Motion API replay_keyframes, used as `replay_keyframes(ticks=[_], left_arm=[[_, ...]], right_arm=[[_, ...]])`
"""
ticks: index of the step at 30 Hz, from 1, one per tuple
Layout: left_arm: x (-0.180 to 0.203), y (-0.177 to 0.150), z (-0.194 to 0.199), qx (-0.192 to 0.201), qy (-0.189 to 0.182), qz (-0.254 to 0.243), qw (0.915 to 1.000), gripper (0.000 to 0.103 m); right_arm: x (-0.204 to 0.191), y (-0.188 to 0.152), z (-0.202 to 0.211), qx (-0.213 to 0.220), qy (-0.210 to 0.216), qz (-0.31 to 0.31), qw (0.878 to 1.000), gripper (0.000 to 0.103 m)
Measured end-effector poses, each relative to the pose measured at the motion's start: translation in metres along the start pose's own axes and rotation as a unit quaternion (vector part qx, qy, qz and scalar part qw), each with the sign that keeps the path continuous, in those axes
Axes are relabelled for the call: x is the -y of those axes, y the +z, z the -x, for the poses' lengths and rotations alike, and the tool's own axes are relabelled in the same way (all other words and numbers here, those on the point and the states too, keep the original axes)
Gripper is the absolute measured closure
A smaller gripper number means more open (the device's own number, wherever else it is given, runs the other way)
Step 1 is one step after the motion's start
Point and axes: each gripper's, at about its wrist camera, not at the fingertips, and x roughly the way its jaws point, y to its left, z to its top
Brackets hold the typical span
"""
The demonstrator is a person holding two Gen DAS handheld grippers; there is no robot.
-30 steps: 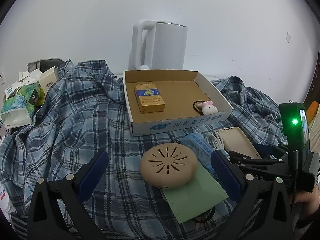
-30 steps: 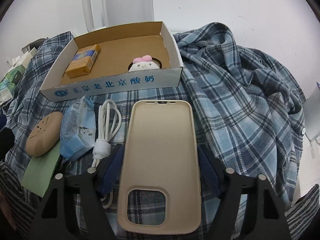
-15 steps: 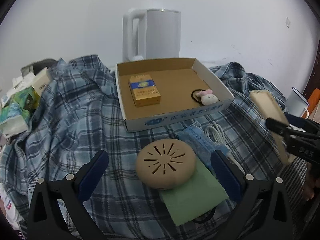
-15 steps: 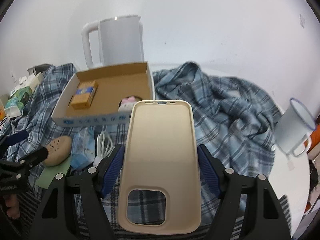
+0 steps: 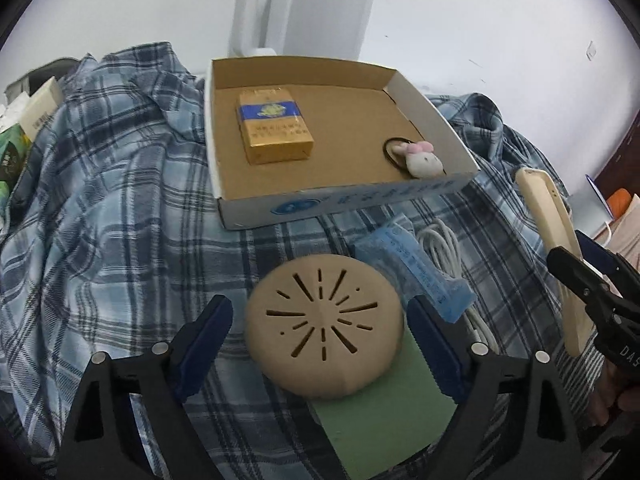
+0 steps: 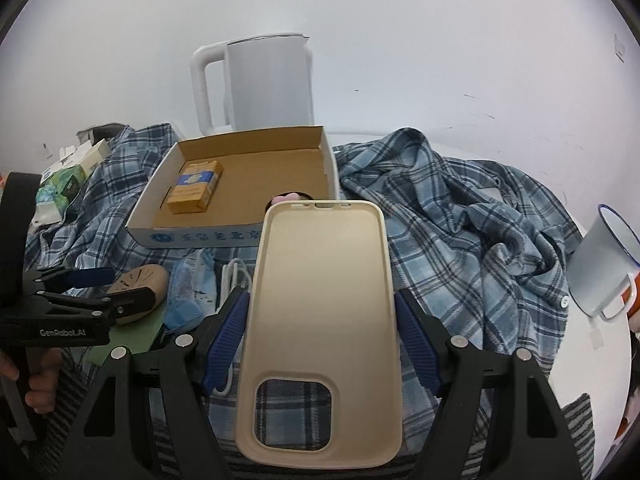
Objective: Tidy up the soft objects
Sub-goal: 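Grasp the tan round perforated disc with the left tool while the right tool lifts the case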
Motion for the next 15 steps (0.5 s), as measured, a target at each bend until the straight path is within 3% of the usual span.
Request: replay_keyframes(ticks=[6,10,11,15], left_arm=[[0.002,-0.002,-0.008,-0.012,-0.006,-0.002,0.9999,0.021],[0.001,-0.005,-0.004,0.004,-0.009,-0.001,1.0,0.027],[0.001,-0.006,-0.002,0.008,-0.01,-0.001,0.9999,0.035],[0.006,-0.012,0.012,0.047,-0.002,-0.013,0.9988,0.036]], right_arm=[[-0.007,-0.005,-0.002,0.005,0.005,0.009,1.0,0.031],[-0.01,-0.009,-0.005,0.003,0.007,0.014,1.0,0.031],[-0.011,-0.01,-0.005,0.005,0.008,0.015,1.0,0.031],[-0.013,-0.013,0.001,0.034,0.005,0.023,0.999,0.031]])
